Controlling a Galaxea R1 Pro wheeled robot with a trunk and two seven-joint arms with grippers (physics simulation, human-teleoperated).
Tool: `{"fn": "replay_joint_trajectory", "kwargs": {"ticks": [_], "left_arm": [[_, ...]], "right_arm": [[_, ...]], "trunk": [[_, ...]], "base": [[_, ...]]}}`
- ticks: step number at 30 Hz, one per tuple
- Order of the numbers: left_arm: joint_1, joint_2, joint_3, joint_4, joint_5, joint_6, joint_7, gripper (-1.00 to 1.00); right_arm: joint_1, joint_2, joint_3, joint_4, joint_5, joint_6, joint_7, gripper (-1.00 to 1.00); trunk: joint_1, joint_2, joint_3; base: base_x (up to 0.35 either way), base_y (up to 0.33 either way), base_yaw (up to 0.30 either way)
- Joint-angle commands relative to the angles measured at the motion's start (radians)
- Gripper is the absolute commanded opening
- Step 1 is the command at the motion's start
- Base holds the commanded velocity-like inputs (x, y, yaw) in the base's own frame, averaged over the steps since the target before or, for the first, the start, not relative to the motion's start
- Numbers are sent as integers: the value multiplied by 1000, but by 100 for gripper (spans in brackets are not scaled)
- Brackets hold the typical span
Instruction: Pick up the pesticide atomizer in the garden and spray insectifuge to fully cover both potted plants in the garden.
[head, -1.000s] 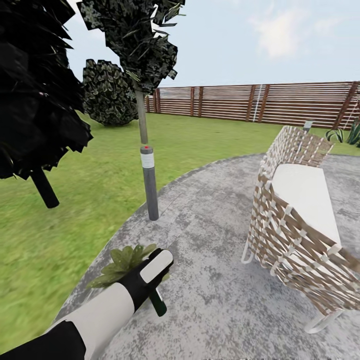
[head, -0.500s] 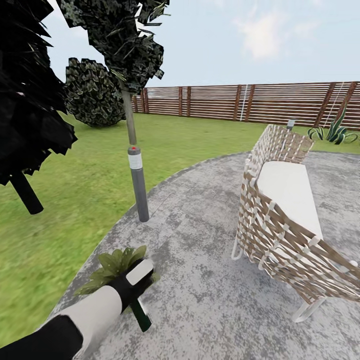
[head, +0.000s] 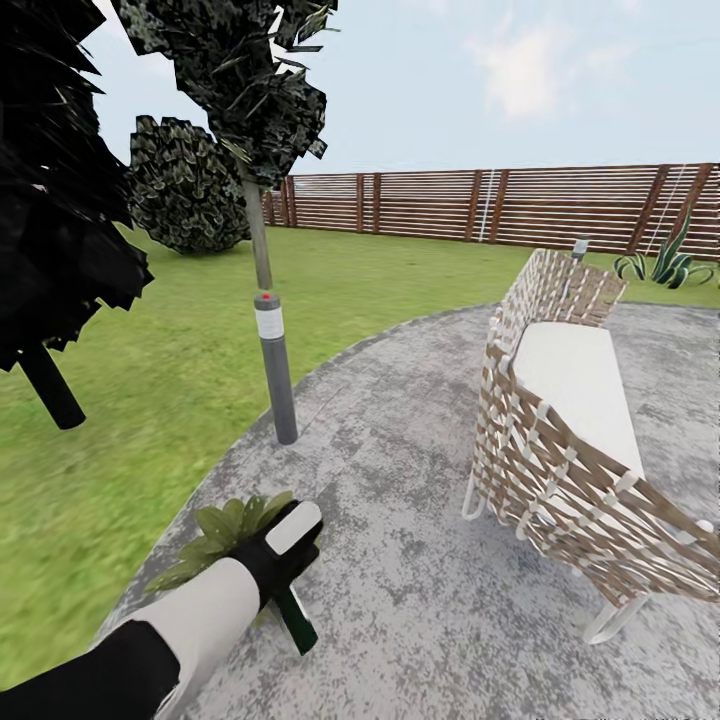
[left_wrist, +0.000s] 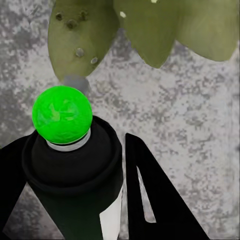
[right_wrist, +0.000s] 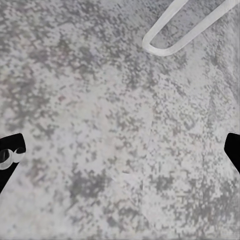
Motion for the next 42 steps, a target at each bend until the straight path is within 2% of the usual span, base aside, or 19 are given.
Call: {"fn": "replay_joint_trajectory", "kwargs": {"ticks": [1,2,3,5,6,7,8,14,22,24,27,29,30,32,33,36,39,40,42], "left_arm": [[-2,-3,-9,-59,4,11,61,-100],[-2,-6,-12,-126,5,12,121,-100],[7,-9,-16,-265,7,-27,216,-100],[9,-9,-16,-261,6,-66,218,-100],[17,-9,-17,-244,5,-108,218,-100],[21,-9,-17,-237,3,-114,217,-100],[27,-9,-17,-227,2,-168,216,-100],[28,-6,-13,-223,3,-287,216,-100],[25,6,1,-183,3,-322,215,-100],[15,22,18,-167,0,-325,215,-100],[-6,46,61,-162,-2,-324,217,-100],[-33,90,133,-160,-1,-308,218,-100],[-47,129,162,-160,0,-286,210,-100],[-56,160,174,-147,0,-255,131,-100],[-86,170,179,-98,-1,-212,68,-100],[-125,168,180,-28,-3,-154,8,-100],[-141,153,179,12,-3,-92,-62,-100],[-145,133,178,35,-4,-69,-94,-100],[-147,112,178,58,-2,-45,-135,-100]], "right_arm": [[0,1,-3,-1,7,-2,5,100],[0,1,-3,-1,7,-2,5,100],[0,1,-3,-1,7,-2,5,100],[0,3,-2,-1,7,-3,5,100],[0,6,-2,-1,8,-3,4,100],[0,6,-2,0,8,-4,4,100],[0,10,-2,2,9,-4,4,100],[0,11,-2,2,14,-4,2,100],[0,11,-2,7,16,-6,2,100],[0,12,-2,8,16,-6,1,100],[1,13,-2,8,16,-6,1,100],[2,15,-2,9,20,-7,0,100],[2,29,-3,9,26,-7,-1,100],[3,41,-3,9,33,-10,-2,100],[3,47,-4,9,36,-12,-2,100],[3,50,-4,9,37,-14,-2,100],[3,50,-4,8,37,-15,-2,100],[3,50,-4,8,37,-15,-2,100],[3,50,-4,8,37,-15,-1,100]], "trunk": [[0,0,-1],[0,0,-1],[0,0,-1],[0,0,-1],[0,0,-1],[0,0,-1],[0,0,-1],[0,0,-1],[0,0,-1],[0,0,-1],[0,0,-1],[0,0,-1],[0,0,-1],[0,0,-1],[0,0,-1],[0,0,-1],[0,0,-1],[0,0,-1],[0,0,-1]], "base": [[0,0,-147],[0,0,-190],[0,0,-265],[0,0,-267],[0,0,-270],[0,0,-270],[0,0,-271],[4,0,-240],[199,-40,-40],[65,-21,-3],[22,-7,-1],[5,-2,0],[1,0,0],[0,0,0],[0,0,0],[0,0,0],[0,0,0],[0,0,0],[0,0,0]]}}
